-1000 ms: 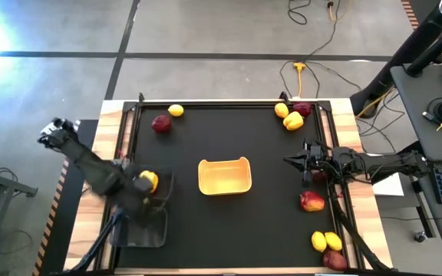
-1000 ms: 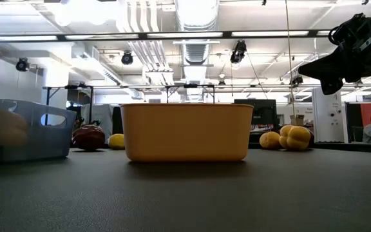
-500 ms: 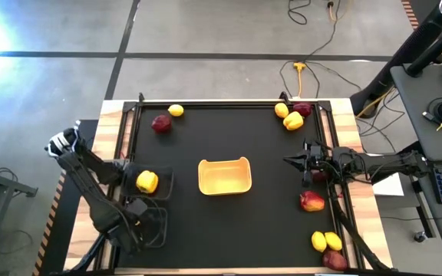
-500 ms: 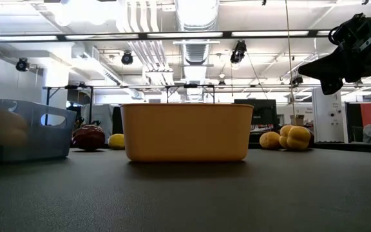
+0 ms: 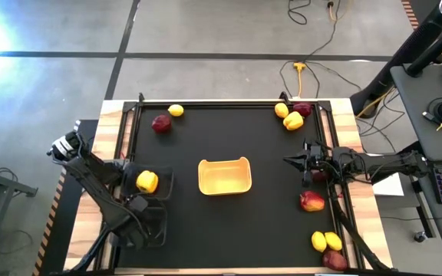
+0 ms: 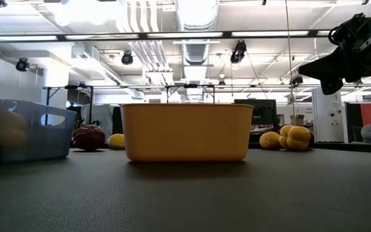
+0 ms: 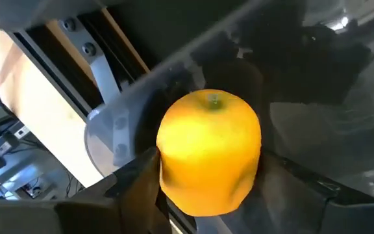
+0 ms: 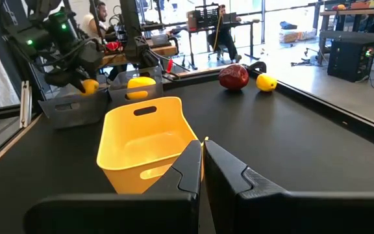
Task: Sort produce into baskets
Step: Put the yellow lemon into the bottom black transparent bin
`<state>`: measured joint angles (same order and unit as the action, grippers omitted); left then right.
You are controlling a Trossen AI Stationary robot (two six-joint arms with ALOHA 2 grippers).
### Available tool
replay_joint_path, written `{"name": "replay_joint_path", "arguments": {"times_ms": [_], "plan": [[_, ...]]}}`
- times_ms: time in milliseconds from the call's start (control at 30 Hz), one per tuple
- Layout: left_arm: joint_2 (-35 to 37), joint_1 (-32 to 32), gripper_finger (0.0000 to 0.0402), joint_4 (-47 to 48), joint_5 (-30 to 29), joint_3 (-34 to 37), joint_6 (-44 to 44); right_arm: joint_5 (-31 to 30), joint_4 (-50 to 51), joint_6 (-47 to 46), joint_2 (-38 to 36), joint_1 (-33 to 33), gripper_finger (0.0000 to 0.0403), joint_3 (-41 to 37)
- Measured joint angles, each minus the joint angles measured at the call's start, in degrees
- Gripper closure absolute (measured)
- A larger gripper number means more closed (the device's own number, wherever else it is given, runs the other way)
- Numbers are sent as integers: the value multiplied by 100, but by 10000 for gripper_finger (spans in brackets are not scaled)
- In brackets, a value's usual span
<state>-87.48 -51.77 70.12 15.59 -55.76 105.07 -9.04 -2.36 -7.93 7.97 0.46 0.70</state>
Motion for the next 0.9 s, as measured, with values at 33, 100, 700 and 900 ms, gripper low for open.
{"name": "replay_joint_path", "arguments": {"times_ms": [33,100,700,900], "plan": [[0,19,164,-3,0,19,-33,0,0,1,0,0,393,0],[2,48,151,1,4,23,-69,0,1,0,-2,0,393,1],[41,2224,108,1963,-2440,-2114,-2444,0,-1,-1,0,0,393,0],[-53,4665,108,1684,-3327,-2198,-5535,0,-1,-1,0,1,393,0]]}}
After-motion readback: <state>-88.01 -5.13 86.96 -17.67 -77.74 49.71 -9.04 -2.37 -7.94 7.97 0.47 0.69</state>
